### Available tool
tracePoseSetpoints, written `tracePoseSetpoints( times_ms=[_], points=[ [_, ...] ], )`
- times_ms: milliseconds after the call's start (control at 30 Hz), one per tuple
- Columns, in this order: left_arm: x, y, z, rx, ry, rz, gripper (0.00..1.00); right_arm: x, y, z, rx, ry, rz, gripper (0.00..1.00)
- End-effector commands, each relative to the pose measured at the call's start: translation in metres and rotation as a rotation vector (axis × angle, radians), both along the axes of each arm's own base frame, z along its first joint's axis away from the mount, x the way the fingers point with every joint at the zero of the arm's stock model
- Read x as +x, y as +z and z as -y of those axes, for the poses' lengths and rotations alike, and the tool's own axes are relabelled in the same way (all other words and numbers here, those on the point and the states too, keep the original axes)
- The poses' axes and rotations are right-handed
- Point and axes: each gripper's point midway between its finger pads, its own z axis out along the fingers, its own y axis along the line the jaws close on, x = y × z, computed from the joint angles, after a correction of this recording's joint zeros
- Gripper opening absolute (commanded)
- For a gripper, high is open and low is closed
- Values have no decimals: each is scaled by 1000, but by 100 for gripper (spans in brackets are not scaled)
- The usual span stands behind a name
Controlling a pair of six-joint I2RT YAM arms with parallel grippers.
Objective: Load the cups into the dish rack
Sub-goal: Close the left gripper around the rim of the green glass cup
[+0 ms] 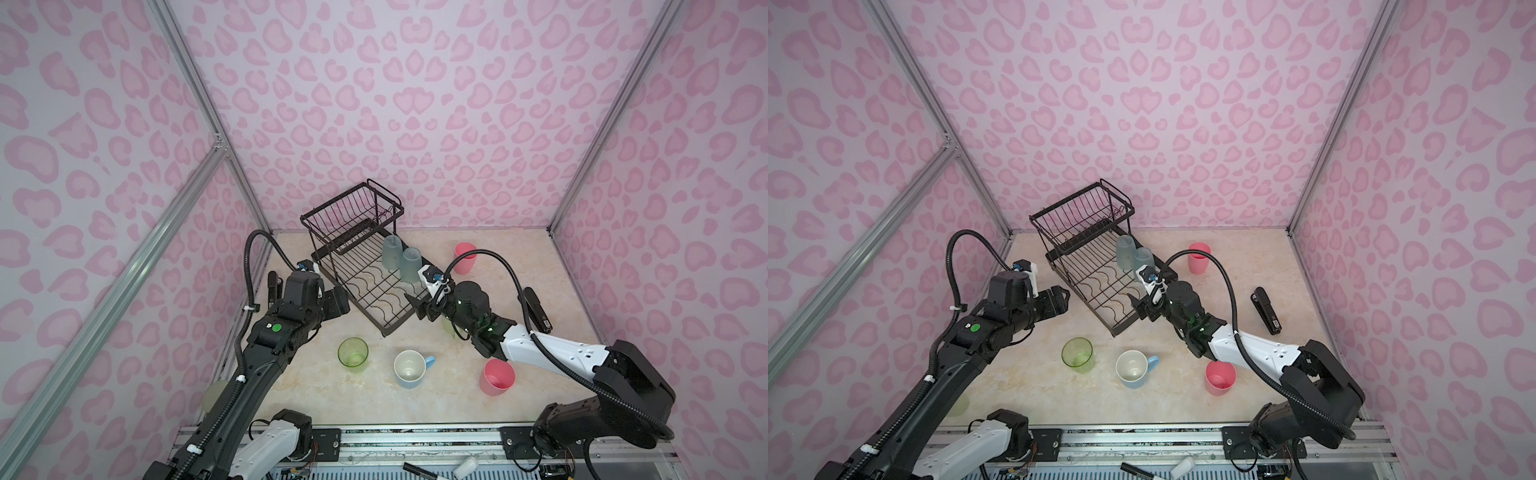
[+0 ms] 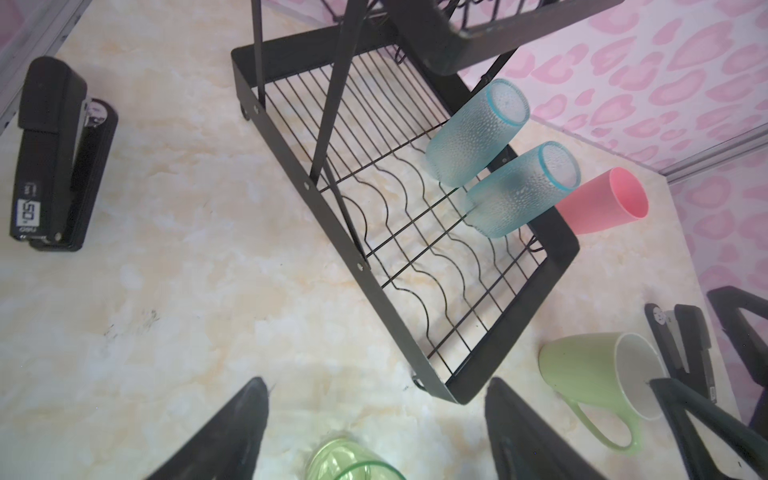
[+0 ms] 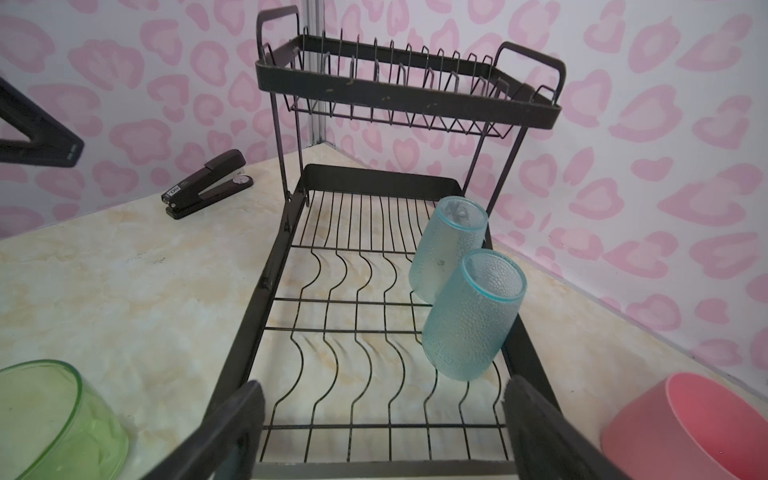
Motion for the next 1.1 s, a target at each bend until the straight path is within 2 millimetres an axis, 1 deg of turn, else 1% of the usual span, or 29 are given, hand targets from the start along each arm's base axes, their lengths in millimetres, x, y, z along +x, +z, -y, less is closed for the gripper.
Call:
tracePoseSetpoints(
  times_ms=[0,100,300,600,667,800,1067],
  points=[
    [-16,-20,-8,1,51,-105,81,4,-11,6,-26,-39,-16,89],
    [-30,-40,-10,-16,84,-185,78,8,-22,12,-46,-84,-42,89],
    [-56,-77,-2,-73,114,-327,73,17,-29,17,-33,-129,-73,89],
    [-84,-106,7,-29,82,-446,63,23,-39,21,-36,-155,-108,88],
    [-90,-113,8,-24,74,-468,60,24,-39,19,-37,-153,-111,88],
    [-96,-117,10,-14,58,-484,54,25,-38,19,-35,-157,-112,88],
    [-101,-122,14,3,16,-512,45,29,-42,22,-58,-181,-125,88]
  ],
)
